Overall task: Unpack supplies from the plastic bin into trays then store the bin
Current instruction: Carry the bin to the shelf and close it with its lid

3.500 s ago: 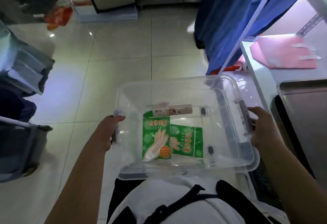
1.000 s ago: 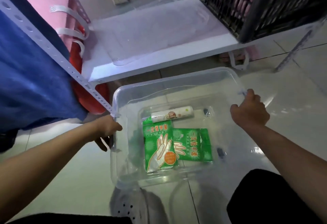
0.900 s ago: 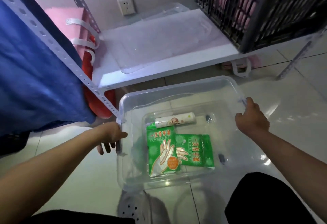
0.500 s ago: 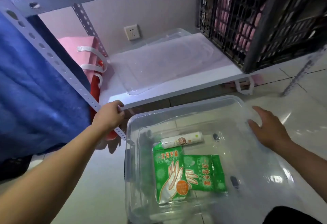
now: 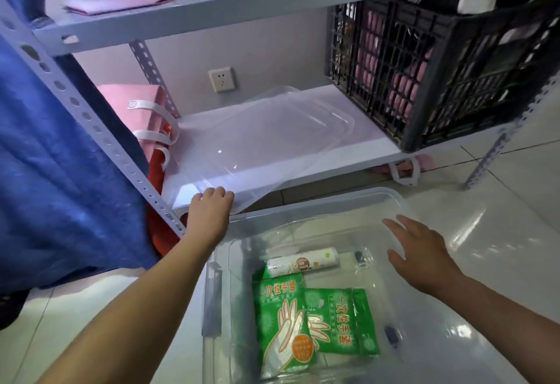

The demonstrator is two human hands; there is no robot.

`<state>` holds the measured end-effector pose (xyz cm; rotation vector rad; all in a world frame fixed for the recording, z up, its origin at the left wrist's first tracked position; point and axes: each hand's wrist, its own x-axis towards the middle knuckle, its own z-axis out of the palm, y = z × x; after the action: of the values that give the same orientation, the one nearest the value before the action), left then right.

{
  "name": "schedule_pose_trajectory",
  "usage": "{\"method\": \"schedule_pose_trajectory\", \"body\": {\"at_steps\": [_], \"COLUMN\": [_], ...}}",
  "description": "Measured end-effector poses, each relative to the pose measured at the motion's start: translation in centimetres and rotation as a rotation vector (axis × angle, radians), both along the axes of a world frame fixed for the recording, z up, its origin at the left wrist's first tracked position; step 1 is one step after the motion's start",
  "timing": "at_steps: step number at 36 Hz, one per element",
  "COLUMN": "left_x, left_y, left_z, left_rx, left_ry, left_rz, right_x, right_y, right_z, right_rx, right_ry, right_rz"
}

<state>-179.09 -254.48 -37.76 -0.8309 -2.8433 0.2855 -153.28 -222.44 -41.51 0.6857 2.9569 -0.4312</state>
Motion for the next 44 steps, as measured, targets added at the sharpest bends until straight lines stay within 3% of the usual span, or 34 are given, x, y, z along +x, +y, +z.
{"method": "schedule_pose_trajectory", "body": {"at_steps": [8, 14, 19, 24, 29, 32, 35, 38, 44], "left_x": [7.9, 11.9, 13.7, 15.0, 14.3, 13.2, 12.2, 11.8, 10.5], "left_y": [0.3, -1.2, -2.4, -3.0, -4.1, -4.9, -5.1, -4.6, -4.1], "left_z": [7.5, 14.8, 20.5, 25.7, 28.7, 28.4, 26.0, 22.6, 15.7], "left_rx": [0.199, 0.634, 0.759, 0.878, 1.238, 1.187, 1.053, 0.905, 0.73], "left_ry": [0.188, 0.27, 0.415, 0.525, 0.36, 0.249, 0.112, -0.041, -0.298], "left_rz": [-0.193, -0.104, -0.183, -0.356, -0.178, -0.082, 0.084, 0.207, 0.349], "right_x": [-0.7, -1.2, -1.4, -0.8, 1.9, 3.6, 5.2, 6.6, 8.3], "right_y": [-0.9, -2.3, -2.8, -0.6, 1.9, 2.4, 2.9, 3.4, 3.4], "right_z": [4.4, 7.1, 9.1, 11.4, 13.2, 13.4, 13.4, 12.7, 8.5], "right_rx": [-0.157, -0.494, -0.909, -0.94, -0.932, -0.885, -0.798, -0.616, -0.559], "right_ry": [0.185, 0.271, 0.508, 0.705, 0.884, 0.903, 0.904, 0.789, 0.552], "right_rz": [0.008, -0.053, -0.22, -0.374, -0.29, -0.186, -0.224, -0.272, -0.369]}}
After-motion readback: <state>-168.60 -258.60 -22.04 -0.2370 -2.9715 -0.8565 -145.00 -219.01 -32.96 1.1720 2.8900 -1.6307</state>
